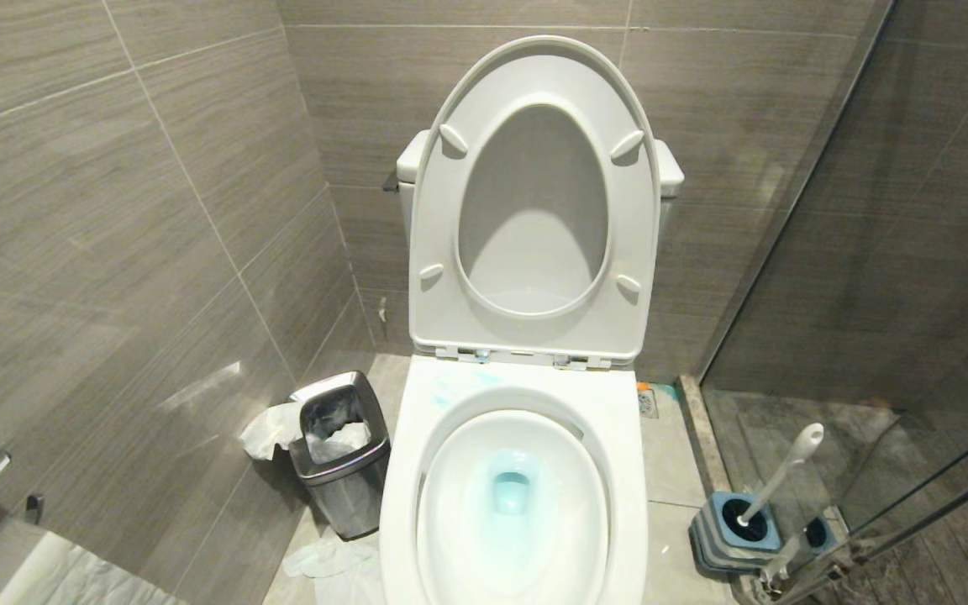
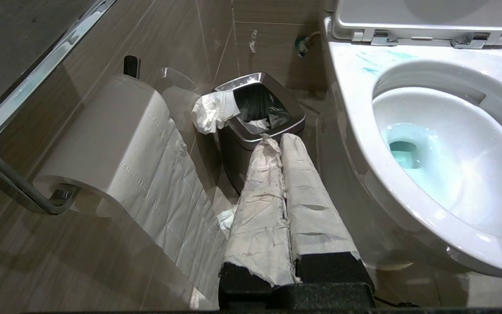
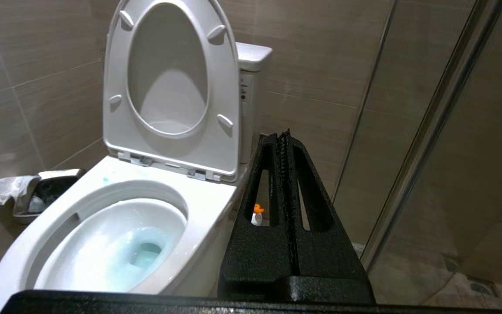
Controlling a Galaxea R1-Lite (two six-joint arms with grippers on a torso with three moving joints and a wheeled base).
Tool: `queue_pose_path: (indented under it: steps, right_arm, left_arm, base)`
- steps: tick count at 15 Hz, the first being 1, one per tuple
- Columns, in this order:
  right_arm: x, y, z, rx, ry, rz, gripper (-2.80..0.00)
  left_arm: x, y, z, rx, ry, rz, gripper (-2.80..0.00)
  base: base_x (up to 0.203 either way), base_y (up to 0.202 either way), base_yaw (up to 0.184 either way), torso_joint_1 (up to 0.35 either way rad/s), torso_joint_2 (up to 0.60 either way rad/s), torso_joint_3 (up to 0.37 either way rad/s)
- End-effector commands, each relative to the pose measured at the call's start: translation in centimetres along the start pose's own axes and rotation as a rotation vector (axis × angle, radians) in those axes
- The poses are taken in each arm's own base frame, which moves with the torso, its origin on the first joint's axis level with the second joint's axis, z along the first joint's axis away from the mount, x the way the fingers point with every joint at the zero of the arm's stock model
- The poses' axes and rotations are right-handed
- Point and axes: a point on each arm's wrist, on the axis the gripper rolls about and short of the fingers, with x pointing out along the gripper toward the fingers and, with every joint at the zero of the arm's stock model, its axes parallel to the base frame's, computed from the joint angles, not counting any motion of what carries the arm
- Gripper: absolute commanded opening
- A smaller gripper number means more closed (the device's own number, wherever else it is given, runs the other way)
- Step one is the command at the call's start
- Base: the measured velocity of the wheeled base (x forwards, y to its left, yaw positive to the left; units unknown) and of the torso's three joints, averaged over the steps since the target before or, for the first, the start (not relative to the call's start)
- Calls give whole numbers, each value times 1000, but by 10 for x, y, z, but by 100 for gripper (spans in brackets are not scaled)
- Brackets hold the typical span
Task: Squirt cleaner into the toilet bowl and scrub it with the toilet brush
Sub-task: Flush the toilet
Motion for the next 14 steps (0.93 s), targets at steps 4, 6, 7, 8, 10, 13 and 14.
queue_pose_path:
  steps: [4,6,7,8,10,13,14]
  right_arm:
    - [7,-1,-15,-4,46,-12,-280]
    - [14,-1,-28,-6,44,-21,-280]
    - [18,-2,-34,-8,28,-23,-280]
    - [21,-2,-41,-11,8,-24,-280]
    - [25,-2,-52,-20,-6,-17,-280]
    - [28,-2,-65,-16,36,-16,-280]
    - [29,-2,-71,-15,55,-17,-280]
  left_arm:
    - [0,0,-1,0,2,0,-280]
    - [0,0,0,0,3,0,-280]
    - [0,0,-1,0,5,0,-280]
    - [0,0,-1,0,2,0,-280]
    - [0,0,-1,0,4,0,-280]
    - [0,0,0,0,3,0,-280]
    - [0,0,-1,0,5,0,-280]
  base:
    - [0,0,0,0,0,0]
    - [0,0,0,0,0,0]
    - [0,0,0,0,0,0]
    - [0,0,0,0,0,0]
    - [0,0,0,0,0,0]
    - [0,0,0,0,0,0]
    - [0,0,0,0,0,0]
